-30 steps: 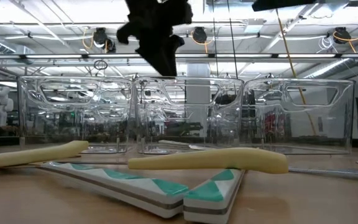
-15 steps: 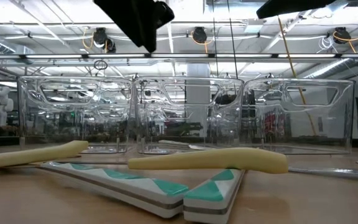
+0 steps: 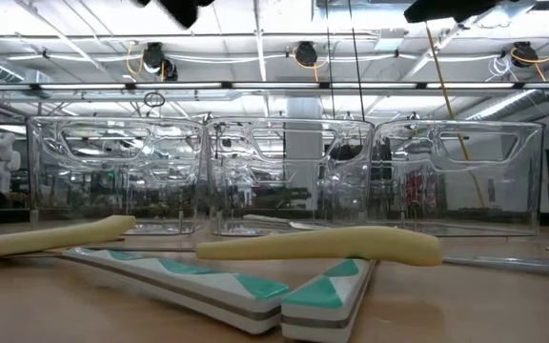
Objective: Sort silverware by color (type)
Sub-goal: Put the left blue knife into the middle transparent bin
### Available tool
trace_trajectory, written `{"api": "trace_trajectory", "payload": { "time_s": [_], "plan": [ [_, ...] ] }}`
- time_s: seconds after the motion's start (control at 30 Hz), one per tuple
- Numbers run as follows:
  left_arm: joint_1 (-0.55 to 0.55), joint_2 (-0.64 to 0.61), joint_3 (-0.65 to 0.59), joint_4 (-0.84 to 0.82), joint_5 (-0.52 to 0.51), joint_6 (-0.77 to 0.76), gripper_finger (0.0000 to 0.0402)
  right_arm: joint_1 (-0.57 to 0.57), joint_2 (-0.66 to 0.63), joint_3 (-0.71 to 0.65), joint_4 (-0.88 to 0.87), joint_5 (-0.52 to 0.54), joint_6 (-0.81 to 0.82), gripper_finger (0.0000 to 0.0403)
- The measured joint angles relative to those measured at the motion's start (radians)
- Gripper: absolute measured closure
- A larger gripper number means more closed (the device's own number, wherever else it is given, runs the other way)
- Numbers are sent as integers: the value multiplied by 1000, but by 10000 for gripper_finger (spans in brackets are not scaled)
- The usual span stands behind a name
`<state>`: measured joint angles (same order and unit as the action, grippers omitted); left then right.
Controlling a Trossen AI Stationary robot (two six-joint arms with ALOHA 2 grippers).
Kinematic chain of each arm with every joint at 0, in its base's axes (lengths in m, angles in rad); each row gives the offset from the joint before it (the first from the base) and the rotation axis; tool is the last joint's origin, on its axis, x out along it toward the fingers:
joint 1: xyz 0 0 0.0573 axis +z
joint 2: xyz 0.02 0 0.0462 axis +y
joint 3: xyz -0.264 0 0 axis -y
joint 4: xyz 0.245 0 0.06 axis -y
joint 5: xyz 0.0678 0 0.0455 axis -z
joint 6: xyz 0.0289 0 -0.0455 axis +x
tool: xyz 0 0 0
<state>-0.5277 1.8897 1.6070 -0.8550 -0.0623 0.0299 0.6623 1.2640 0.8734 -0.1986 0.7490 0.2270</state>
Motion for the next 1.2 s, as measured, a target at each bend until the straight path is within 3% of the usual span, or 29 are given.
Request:
{"api": "trace_trajectory", "payload": {
  "time_s": [0.47, 0.7, 0.93, 1.2],
  "plan": [
    [-56, 190, 0, 141, 28, -67, 266, 7, 37, 0, 17, -71, 13, 387],
    [-57, 244, 0, 176, 24, -121, 266, 7, 48, 0, 73, -72, -36, 387],
    [-52, 261, 0, 184, -58, -137, 266, 7, 48, 0, 76, -72, -60, 387],
    [-55, 305, 1, 191, -13, -121, 266, 12, 48, 0, 76, -72, -83, 387]
  ]
}}
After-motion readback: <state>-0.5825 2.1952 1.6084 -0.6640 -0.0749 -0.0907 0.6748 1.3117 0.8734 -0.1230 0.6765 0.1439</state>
